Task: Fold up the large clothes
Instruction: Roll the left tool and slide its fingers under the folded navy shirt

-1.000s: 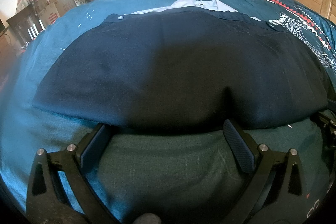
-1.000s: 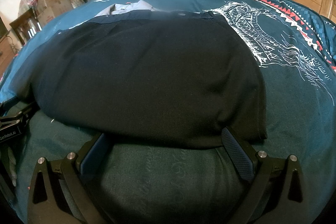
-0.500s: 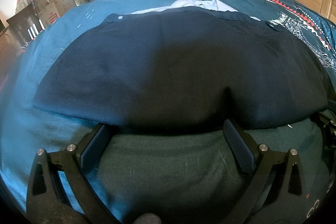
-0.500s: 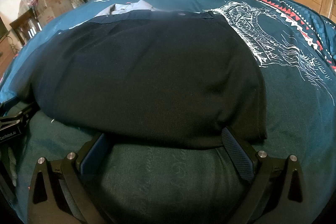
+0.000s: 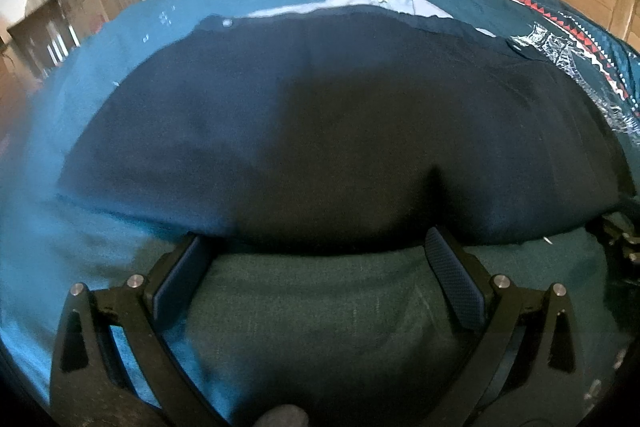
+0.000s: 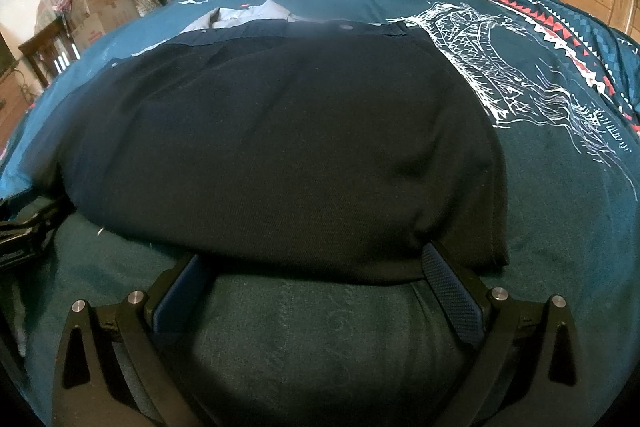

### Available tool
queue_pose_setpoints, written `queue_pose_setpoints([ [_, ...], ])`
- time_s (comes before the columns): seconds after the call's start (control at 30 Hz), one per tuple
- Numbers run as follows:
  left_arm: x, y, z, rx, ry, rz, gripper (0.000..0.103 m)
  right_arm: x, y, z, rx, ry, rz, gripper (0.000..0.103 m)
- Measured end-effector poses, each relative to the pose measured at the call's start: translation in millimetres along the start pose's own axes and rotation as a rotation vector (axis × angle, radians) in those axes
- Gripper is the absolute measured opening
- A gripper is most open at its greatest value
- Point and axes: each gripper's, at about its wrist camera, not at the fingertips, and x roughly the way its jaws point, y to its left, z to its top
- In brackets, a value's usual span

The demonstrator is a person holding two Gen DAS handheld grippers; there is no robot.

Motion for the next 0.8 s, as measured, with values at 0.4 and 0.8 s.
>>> queue_pose_setpoints([
  [0.4, -59, 103, -67, -0.330, -0.036, -0.553, 0.102, -5, 0, -3, 0.011, -0.010, 0.012, 0.103],
  [0.8, -37, 164, -18, -0.629, -0.054, -0.552, 0.076, -5, 0, -3, 0.011, -0.009, 0.011, 0.103],
])
